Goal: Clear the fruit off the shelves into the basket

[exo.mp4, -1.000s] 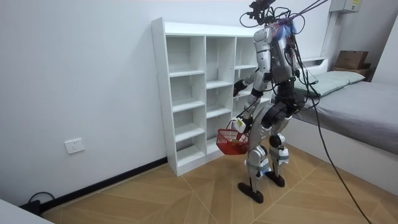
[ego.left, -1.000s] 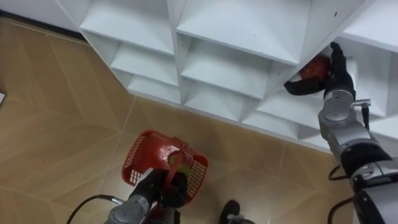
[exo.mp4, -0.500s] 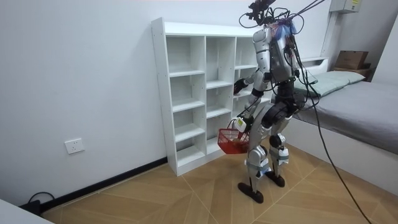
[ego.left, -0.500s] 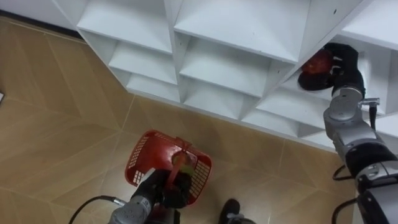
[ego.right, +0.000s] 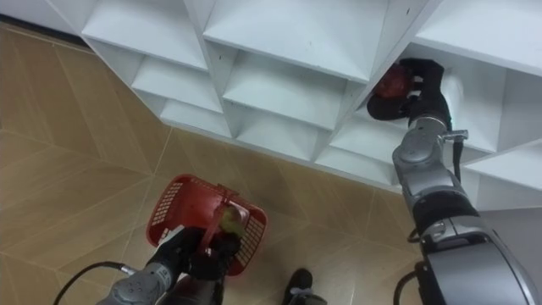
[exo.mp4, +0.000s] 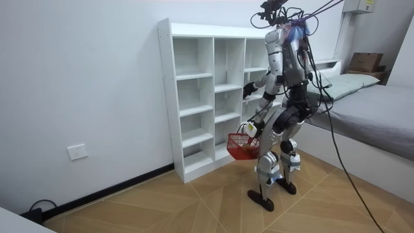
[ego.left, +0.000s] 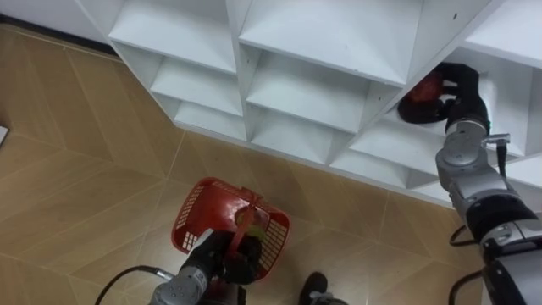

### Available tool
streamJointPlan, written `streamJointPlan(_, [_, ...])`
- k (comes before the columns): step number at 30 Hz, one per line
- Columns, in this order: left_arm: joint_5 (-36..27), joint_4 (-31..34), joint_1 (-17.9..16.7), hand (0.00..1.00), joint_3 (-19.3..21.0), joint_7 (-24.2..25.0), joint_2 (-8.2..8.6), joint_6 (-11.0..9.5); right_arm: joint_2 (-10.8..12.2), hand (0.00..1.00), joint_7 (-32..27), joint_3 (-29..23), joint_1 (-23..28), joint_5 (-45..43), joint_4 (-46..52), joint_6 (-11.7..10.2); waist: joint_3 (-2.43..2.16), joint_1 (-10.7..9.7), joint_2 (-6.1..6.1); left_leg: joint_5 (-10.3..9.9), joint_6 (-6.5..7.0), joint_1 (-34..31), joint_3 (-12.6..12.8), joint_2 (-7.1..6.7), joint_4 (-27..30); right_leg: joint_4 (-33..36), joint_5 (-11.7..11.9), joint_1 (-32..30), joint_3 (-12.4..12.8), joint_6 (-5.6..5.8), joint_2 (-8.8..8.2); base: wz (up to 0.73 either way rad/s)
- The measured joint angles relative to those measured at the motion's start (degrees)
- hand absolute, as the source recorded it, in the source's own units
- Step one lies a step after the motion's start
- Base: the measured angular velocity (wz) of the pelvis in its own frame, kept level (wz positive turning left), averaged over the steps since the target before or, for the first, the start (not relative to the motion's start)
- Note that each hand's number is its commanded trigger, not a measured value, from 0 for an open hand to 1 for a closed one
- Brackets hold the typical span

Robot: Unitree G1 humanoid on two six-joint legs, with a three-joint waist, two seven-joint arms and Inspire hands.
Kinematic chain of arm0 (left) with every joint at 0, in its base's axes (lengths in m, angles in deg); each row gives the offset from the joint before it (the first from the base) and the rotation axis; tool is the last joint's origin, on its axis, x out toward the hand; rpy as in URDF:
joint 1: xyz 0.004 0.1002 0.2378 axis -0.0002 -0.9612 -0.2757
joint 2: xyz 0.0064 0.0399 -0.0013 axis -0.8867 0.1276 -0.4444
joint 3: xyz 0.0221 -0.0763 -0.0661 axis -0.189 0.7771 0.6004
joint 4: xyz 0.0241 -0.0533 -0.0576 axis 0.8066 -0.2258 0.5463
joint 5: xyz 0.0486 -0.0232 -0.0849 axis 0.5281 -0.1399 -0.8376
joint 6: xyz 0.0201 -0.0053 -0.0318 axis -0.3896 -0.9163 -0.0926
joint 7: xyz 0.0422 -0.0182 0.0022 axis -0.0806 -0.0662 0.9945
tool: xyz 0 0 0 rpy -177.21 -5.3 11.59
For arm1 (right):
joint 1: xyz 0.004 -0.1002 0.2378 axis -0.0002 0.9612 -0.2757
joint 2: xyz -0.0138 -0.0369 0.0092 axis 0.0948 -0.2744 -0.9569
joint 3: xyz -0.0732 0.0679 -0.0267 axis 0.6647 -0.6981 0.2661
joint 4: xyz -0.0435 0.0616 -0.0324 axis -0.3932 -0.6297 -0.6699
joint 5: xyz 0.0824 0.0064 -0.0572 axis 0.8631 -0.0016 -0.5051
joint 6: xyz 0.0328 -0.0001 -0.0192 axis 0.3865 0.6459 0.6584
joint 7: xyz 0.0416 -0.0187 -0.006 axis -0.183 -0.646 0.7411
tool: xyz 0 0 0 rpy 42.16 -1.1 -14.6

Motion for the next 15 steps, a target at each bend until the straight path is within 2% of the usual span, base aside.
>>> streamJointPlan(8, [-2.00,-1.26,0.68,1.00,-0.08,0.00,0.34,-0.01,0.06,1.00,1.30,0.08,0.53,1.78,-0.01,0.12,0.04,0.02,0.34,0.00,-0.01,1.12,0.02,0.03,-0.09,-0.10,0.01,1.12,0.00,-0.02,0.02,0.00])
streamJointPlan(11, [-2.10,-2.15,0.89,1.00,0.02,0.16,0.34,-0.15,0.06,1.00,1.73,0.04,1.62,1.70,0.00,-0.35,0.11,0.00,1.24,-0.03,-0.02,2.37,0.00,0.04,-0.13,-0.39,0.00,2.53,-0.08,-0.01,0.04,0.00])
streamJointPlan(15, [-2.17,-2.48,1.03,1.00,1.06,0.19,-0.10,-0.40,0.00,1.00,2.38,0.02,2.51,1.61,0.04,-1.35,0.03,-0.18,1.67,0.01,-0.04,3.12,0.22,-0.04,-0.51,-0.19,-0.02,2.82,0.27,0.01,-0.03,-0.03])
